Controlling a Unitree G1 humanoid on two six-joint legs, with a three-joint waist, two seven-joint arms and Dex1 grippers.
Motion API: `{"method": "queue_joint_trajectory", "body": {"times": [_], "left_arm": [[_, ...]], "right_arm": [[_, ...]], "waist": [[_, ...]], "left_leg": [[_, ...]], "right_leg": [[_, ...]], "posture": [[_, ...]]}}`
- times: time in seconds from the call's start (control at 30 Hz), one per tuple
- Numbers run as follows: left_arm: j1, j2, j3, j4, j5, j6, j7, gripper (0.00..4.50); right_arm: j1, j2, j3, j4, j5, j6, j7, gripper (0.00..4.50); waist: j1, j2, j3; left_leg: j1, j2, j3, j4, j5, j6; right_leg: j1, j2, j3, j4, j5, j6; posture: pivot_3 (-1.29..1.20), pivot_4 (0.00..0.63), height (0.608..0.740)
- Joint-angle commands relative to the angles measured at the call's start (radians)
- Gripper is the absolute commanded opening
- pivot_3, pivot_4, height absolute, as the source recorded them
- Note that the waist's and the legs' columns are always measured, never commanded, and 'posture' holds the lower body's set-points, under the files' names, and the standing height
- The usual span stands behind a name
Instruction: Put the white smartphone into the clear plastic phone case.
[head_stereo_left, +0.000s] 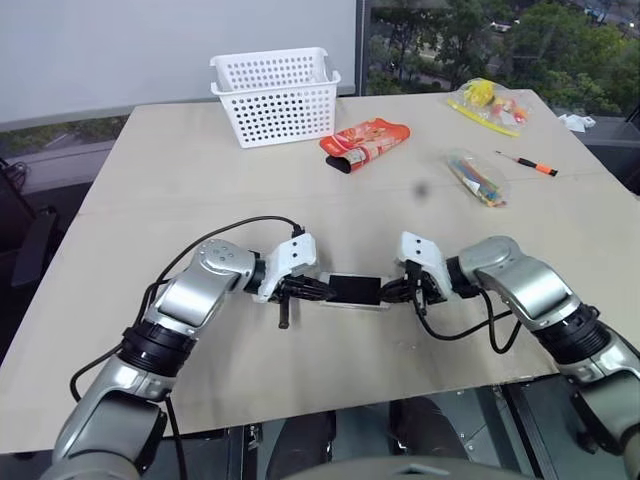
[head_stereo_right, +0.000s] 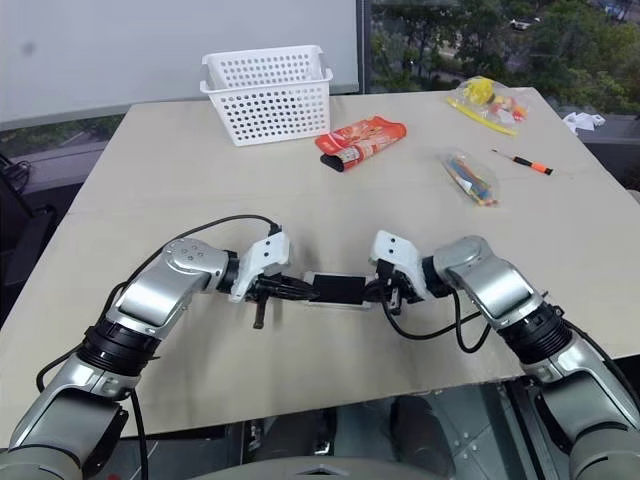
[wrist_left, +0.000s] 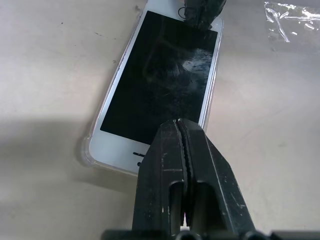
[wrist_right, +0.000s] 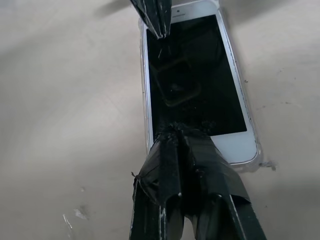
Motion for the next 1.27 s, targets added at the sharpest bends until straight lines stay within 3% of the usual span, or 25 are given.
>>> {"method": "queue_joint_trajectory", "body": {"times": [0.03, 0.23, 0.57, 0.67, 0.73, 0.83, 0.9, 1.0, 1.1, 1.27], "left_arm": [[-0.009, 0.004, 0.025, -0.009, -0.008, -0.012, 0.004, 0.00], [0.011, 0.003, 0.030, -0.029, -0.021, -0.003, 0.012, 0.00], [0.016, 0.013, 0.036, -0.039, -0.023, 0.002, 0.016, 0.00], [0.012, 0.005, 0.053, -0.036, -0.033, -0.002, 0.025, 0.00], [0.012, -0.022, 0.122, -0.050, -0.090, 0.011, 0.053, 0.00], [0.024, -0.063, 0.227, -0.064, -0.158, -0.022, 0.097, 0.00], [0.035, -0.083, 0.289, -0.061, -0.186, -0.039, 0.136, 0.00], [0.075, -0.047, 0.348, -0.042, -0.212, -0.038, 0.123, 0.74], [0.132, 0.022, 0.376, -0.003, -0.177, -0.097, 0.106, 1.97], [0.141, 0.053, 0.405, 0.084, -0.150, -0.236, 0.099, 4.38]], "right_arm": [[0.053, -0.026, 0.118, 0.167, -0.117, -0.023, -0.010, 0.06], [0.070, -0.027, 0.110, 0.280, -0.140, -0.201, 0.040, 0.06], [0.074, -0.006, 0.109, 0.322, -0.155, -0.210, 0.083, 0.06], [0.081, 0.018, 0.005, 0.290, -0.076, -0.244, 0.086, 0.06], [0.113, 0.037, -0.139, 0.228, 0.017, -0.329, 0.080, 0.06], [0.162, 0.032, -0.312, 0.136, 0.124, -0.373, 0.074, 0.88], [0.190, -0.003, -0.383, 0.097, 0.162, -0.382, 0.081, 1.83], [0.213, -0.070, -0.470, 0.110, 0.184, -0.411, 0.106, 3.15], [0.214, -0.139, -0.543, 0.218, 0.174, -0.494, 0.142, 4.42], [0.187, -0.170, -0.557, 0.372, 0.155, -0.579, 0.211, 4.50]], "waist": [[0.000, 0.000, -0.002], [0.001, -0.001, -0.005], [0.000, -0.001, -0.010], [0.000, -0.001, -0.010], [0.004, -0.001, -0.007], [0.005, 0.004, 0.004], [0.006, 0.008, 0.007], [0.000, 0.008, 0.010], [-0.002, 0.008, 0.011], [0.004, 0.005, 0.016]], "left_leg": [[0.000, 0.000, 0.000, 0.000, 0.000, 0.000], [0.000, -0.001, 0.000, 0.000, 0.000, 0.000], [0.000, -0.001, -0.001, -0.002, 0.000, 0.000], [0.000, -0.001, -0.001, -0.003, 0.000, 0.000], [0.000, -0.001, -0.001, -0.003, 0.000, 0.000], [-0.005, -0.001, -0.001, -0.003, 0.000, 0.000], [-0.013, -0.001, -0.001, -0.002, 0.000, 0.000], [-0.020, -0.003, 0.001, -0.001, 0.000, 0.000], [-0.020, -0.004, 0.001, -0.003, 0.000, 0.001], [-0.019, -0.002, 0.001, -0.005, 0.000, 0.001]], "right_leg": [[0.000, 0.000, 0.000, 0.000, 0.000, 0.000], [0.000, -0.003, -0.001, 0.000, 0.000, 0.001], [0.000, -0.006, -0.002, -0.001, -0.001, 0.000], [0.000, -0.009, -0.003, -0.001, -0.001, 0.000], [0.000, -0.009, -0.004, -0.001, -0.001, 0.000], [-0.002, -0.010, -0.005, -0.002, -0.001, 0.000], [-0.010, -0.009, -0.005, -0.002, 0.002, -0.003], [-0.018, -0.007, -0.004, 0.000, 0.005, 0.001], [-0.018, -0.005, -0.004, -0.002, 0.004, 0.002], [-0.018, -0.003, -0.005, -0.003, 0.001, -0.002]], "posture": [[0.00, 0.150, 0.740], [0.00, 0.150, 0.740], [0.00, 0.150, 0.740], [0.00, 0.150, 0.740], [0.00, 0.150, 0.740], [0.00, 0.150, 0.740], [0.00, 0.150, 0.740], [0.00, 0.150, 0.740], [0.00, 0.150, 0.740], [0.00, 0.150, 0.740]]}}
